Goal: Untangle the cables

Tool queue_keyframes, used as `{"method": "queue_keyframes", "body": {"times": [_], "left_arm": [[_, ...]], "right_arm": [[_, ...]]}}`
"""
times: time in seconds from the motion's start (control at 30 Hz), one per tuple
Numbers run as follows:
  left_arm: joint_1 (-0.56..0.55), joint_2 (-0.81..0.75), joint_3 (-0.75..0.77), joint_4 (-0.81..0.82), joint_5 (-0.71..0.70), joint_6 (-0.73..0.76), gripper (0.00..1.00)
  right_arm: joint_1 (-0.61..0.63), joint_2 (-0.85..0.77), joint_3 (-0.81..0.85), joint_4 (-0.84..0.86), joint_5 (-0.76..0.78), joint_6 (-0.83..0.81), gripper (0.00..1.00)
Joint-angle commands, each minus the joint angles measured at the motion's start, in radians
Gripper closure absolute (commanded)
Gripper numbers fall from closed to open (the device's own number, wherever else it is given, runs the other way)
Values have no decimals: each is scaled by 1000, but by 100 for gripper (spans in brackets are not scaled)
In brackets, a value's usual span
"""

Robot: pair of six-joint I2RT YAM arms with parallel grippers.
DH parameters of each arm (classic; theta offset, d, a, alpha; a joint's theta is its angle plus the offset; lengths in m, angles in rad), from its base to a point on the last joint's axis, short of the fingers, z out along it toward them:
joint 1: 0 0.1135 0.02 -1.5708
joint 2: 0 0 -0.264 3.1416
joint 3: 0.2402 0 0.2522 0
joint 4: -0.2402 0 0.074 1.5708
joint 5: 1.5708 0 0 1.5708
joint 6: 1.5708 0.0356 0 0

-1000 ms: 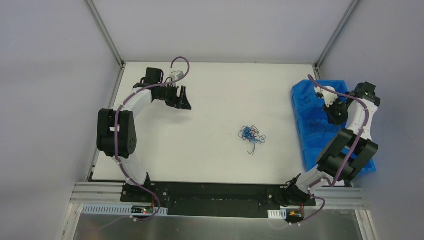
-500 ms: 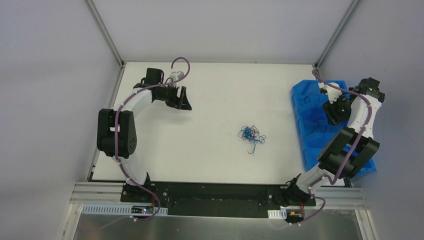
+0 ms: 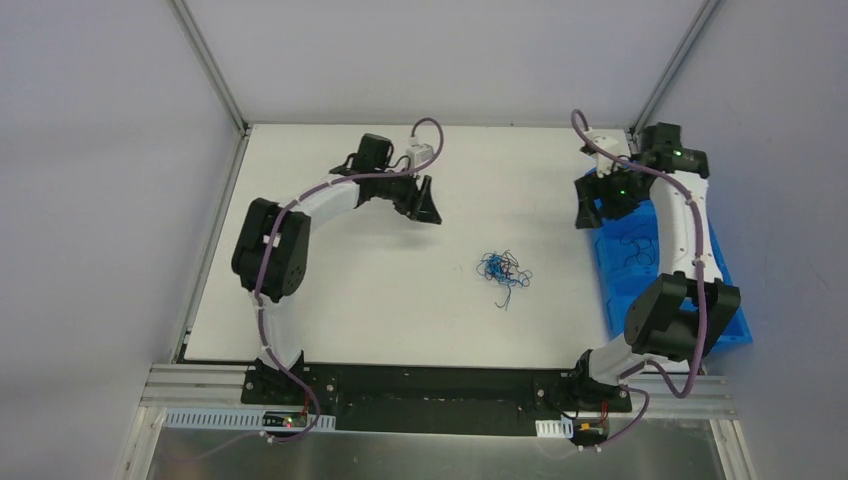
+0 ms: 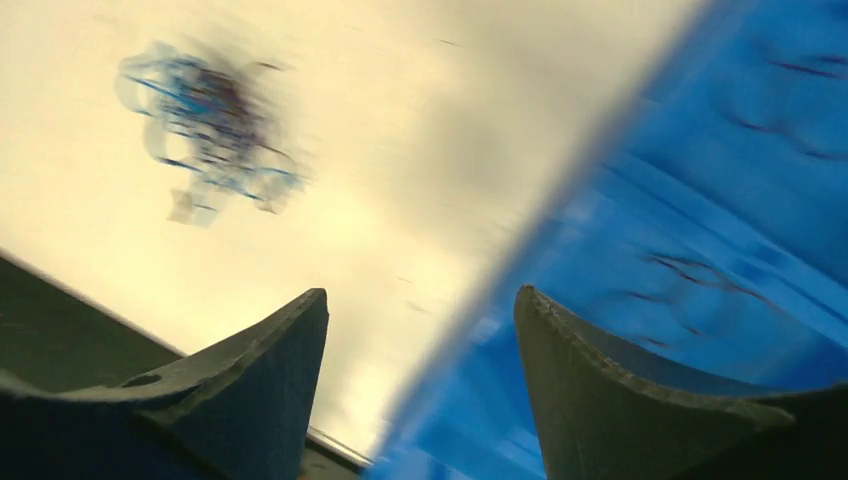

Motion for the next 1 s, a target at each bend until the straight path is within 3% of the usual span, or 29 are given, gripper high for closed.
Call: {"method": "queue_keyframes", "body": {"times": [0.0, 0.23, 0.37, 0.7, 0.8, 0.97], "left_arm": [[-113, 124, 102, 283, 142, -253, 40], [-226, 277, 91, 651, 165, -624, 43], [-253, 338, 70, 747, 137, -743, 42], [-273, 380, 52, 764, 158, -760, 39], [-294, 355, 29, 719, 166, -696, 38], [-301, 369, 7, 731, 160, -734, 41]], "right_arm": [[150, 20, -65, -38, -127, 394, 31], [235, 101, -267, 185, -223, 676, 34], [276, 114, -362, 315, -243, 742, 32], [354, 258, -355, 405, -224, 701, 30], [367, 271, -354, 407, -248, 688, 32], [389, 245, -384, 420, -315, 688, 40]]}}
